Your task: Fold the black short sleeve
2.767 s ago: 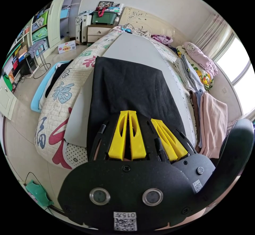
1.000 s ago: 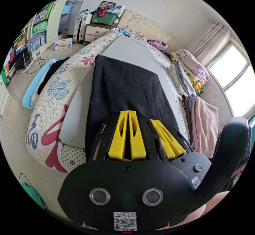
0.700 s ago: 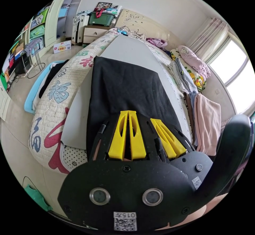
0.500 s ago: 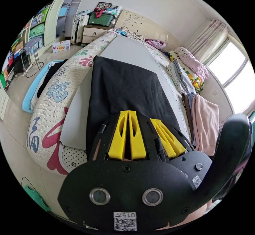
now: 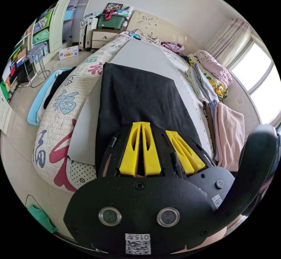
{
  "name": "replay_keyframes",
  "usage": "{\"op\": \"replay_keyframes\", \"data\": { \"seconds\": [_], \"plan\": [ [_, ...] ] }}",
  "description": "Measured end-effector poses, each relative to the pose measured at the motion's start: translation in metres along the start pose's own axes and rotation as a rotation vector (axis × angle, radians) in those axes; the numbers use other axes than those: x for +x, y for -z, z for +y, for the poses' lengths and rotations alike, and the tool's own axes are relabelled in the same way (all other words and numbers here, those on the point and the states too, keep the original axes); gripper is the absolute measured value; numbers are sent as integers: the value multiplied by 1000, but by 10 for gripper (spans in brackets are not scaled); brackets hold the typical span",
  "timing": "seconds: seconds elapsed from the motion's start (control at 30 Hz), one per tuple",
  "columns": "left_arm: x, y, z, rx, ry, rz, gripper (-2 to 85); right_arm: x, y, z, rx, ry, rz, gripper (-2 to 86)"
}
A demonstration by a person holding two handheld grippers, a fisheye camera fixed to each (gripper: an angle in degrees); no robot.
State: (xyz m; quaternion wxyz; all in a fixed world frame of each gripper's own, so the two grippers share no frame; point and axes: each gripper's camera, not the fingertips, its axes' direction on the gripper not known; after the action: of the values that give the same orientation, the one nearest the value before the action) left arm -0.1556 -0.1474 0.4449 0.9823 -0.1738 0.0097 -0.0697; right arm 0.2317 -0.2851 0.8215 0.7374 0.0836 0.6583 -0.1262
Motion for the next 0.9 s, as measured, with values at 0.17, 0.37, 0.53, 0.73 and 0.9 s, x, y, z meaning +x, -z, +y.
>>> {"op": "replay_keyframes", "data": {
  "seconds": [0.17,0.37,0.53,0.73,0.9],
  "plan": [
    [5,4,0,2,-16,-39,-8,29,21,6,-1,-44,-65,-9],
    [-3,17,4,42,-46,-19,-8,138,44,23,108,-26,-636,-9],
    [-26,63,-2,240,-187,77,-4,236,85,59,407,50,-815,-5],
    [-73,77,-55,254,-296,187,76,309,98,54,494,203,-802,21],
    [-109,45,-110,139,-250,164,135,351,59,-7,356,90,-929,126]
  ]
}}
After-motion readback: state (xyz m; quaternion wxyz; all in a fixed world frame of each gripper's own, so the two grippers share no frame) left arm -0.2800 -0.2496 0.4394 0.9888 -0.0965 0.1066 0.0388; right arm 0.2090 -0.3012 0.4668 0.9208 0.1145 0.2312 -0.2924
